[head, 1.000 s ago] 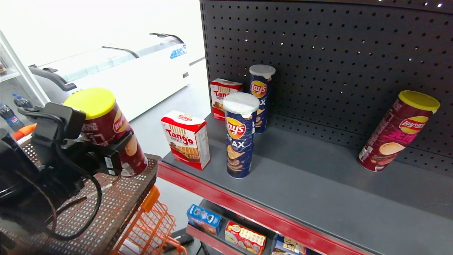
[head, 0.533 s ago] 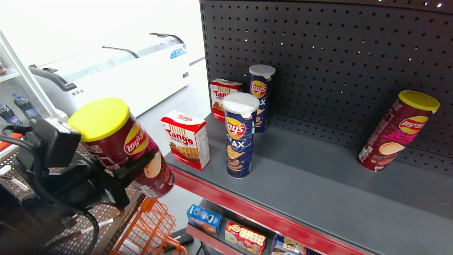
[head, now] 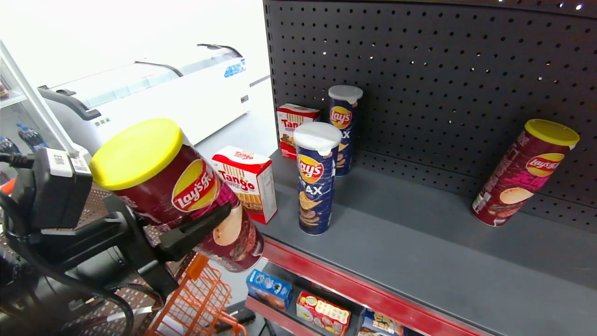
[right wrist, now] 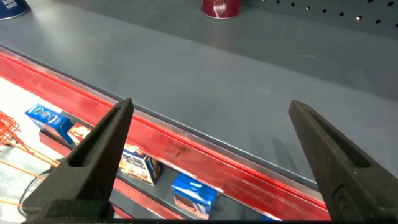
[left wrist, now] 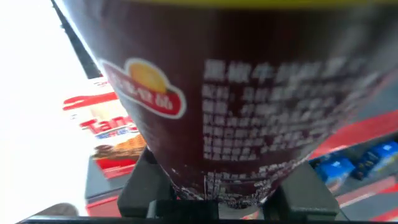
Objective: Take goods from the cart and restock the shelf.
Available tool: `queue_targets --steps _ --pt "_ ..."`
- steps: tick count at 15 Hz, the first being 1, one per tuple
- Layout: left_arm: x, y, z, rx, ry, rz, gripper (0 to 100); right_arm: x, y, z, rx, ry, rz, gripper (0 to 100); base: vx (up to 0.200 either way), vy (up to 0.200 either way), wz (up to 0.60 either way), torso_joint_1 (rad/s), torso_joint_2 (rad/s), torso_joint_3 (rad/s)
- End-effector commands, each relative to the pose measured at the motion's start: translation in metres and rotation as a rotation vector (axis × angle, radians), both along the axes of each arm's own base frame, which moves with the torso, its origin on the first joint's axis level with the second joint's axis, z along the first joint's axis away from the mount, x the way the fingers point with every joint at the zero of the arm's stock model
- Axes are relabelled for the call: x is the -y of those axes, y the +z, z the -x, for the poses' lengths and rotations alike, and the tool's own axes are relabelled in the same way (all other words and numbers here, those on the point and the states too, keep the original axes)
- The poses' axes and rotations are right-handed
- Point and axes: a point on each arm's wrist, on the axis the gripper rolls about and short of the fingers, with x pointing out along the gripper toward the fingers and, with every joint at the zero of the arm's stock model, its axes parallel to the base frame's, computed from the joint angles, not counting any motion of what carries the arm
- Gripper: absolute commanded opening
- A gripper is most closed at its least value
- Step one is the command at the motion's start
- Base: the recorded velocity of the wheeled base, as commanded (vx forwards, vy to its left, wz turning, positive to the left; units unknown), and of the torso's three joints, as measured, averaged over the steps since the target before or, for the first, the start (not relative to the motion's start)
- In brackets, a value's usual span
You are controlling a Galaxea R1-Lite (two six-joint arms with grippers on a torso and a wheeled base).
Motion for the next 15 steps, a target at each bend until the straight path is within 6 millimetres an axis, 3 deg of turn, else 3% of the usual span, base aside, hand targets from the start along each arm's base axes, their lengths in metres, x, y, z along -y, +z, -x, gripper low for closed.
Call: queue_targets --steps 1,5,12,15 --pt "0.008 -0.005 0.001 -0.019 -0.043 -0.01 0 0.0 0.0 0.0 -0.002 0.001 0.001 100 0.0 0.0 0.0 0.0 0.0 0.0" --pt "0.018 -0.024 0.012 -0.088 -0.169 -0.056 0 0.0 0.0 0.0 -0.001 0.001 0.001 100 0.0 0.0 0.0 0.0 0.0 0.0" --pt "0.023 -0.029 0.005 -0.112 -0.227 -0.075 0 0.0 0.0 0.0 -0.001 0.004 0.001 100 0.0 0.0 0.0 0.0 0.0 0.0" --pt "0.025 -0.029 0.003 -0.111 -0.251 -0.077 0 0.0 0.0 0.0 -0.001 0.005 0.001 100 0.0 0.0 -0.6 0.001 0.0 0.001"
